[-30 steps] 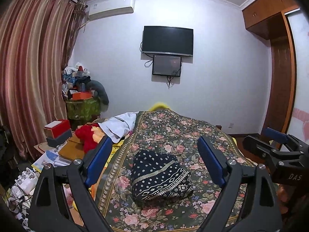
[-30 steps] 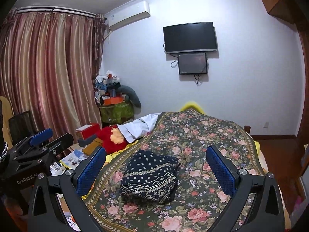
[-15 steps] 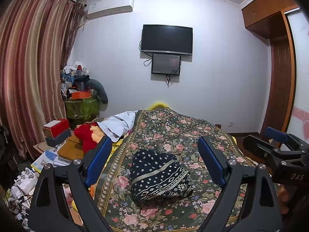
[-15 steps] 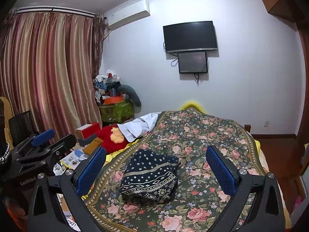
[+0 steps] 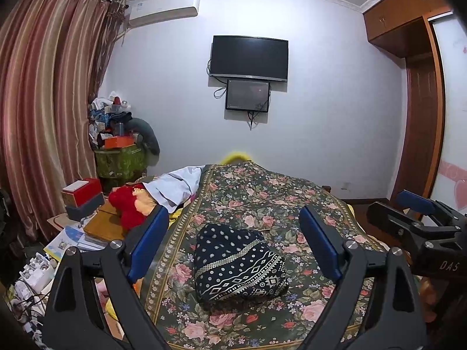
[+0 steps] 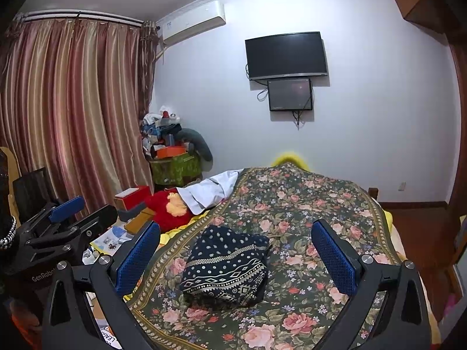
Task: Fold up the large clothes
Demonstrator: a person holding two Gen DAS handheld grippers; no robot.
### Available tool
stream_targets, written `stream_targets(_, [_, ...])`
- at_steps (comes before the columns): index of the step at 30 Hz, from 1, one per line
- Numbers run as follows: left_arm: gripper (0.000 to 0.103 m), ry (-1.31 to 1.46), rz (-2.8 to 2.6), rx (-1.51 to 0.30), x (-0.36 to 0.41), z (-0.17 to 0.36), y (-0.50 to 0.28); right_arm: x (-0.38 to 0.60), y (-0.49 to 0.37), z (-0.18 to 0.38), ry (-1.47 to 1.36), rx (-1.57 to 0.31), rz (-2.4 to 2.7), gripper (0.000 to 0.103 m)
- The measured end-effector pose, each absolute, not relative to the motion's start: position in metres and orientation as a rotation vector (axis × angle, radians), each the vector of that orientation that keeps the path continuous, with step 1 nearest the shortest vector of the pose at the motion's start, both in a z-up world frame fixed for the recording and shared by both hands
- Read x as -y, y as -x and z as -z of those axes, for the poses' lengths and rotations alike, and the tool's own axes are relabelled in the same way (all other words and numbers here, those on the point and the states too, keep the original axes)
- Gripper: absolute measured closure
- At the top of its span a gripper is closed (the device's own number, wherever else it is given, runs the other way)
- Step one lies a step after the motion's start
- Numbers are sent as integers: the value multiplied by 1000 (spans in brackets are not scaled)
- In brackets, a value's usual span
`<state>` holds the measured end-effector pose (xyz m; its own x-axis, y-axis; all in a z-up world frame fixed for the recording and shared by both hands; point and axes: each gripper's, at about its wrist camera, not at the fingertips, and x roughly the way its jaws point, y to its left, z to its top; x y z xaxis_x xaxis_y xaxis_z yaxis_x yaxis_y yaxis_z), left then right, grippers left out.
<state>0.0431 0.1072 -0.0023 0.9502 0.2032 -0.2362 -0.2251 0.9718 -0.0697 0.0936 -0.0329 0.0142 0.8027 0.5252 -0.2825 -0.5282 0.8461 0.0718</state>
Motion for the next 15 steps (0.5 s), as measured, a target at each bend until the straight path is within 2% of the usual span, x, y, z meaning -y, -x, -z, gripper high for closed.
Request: stream_targets(15, [12,104,-178,-226,-126,0,-39,33,-93,-15,-1,-296,-555,0])
